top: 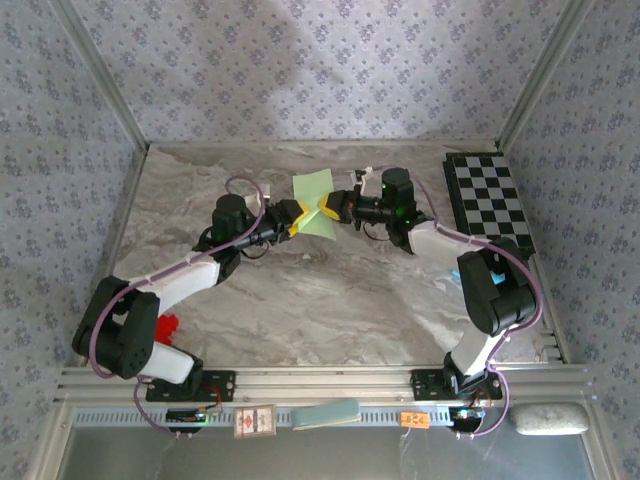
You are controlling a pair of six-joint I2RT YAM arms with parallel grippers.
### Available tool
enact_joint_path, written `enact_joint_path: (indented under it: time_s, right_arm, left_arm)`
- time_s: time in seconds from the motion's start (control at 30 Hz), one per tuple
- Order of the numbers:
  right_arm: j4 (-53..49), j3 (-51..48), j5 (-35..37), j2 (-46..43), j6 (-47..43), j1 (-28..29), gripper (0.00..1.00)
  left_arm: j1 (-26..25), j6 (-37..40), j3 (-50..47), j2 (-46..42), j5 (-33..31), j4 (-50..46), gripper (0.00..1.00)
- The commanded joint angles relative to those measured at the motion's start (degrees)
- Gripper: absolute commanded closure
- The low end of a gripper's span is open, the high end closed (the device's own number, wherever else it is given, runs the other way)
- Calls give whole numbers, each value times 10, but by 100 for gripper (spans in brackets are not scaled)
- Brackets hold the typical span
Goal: Fold a paper plane with a square sheet of paper (pick it up from the middle)
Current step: Turn over the paper at the center of the table.
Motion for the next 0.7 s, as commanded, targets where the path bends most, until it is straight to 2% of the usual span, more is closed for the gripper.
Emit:
enact_joint_path:
  time_s: [0.0,0.27,0.43,0.5,0.67]
  right_arm:
    - [16,-7,-15,-15,8,-4,93]
    - [-16,-10,-5,-20,-13,-9,88]
    - [-117,-14,28,-50,-84,-29,66]
    - [-179,-13,52,-67,-128,-42,59]
    - [-348,9,135,-113,-255,-74,48]
  left_arm:
    - [-6,3,6,12,4,44,70]
    - [-5,12,14,27,4,36,87]
    - [-4,60,21,25,-6,-38,93]
    - [-3,102,34,19,-19,-108,95]
    - [-4,272,114,3,-107,-397,96]
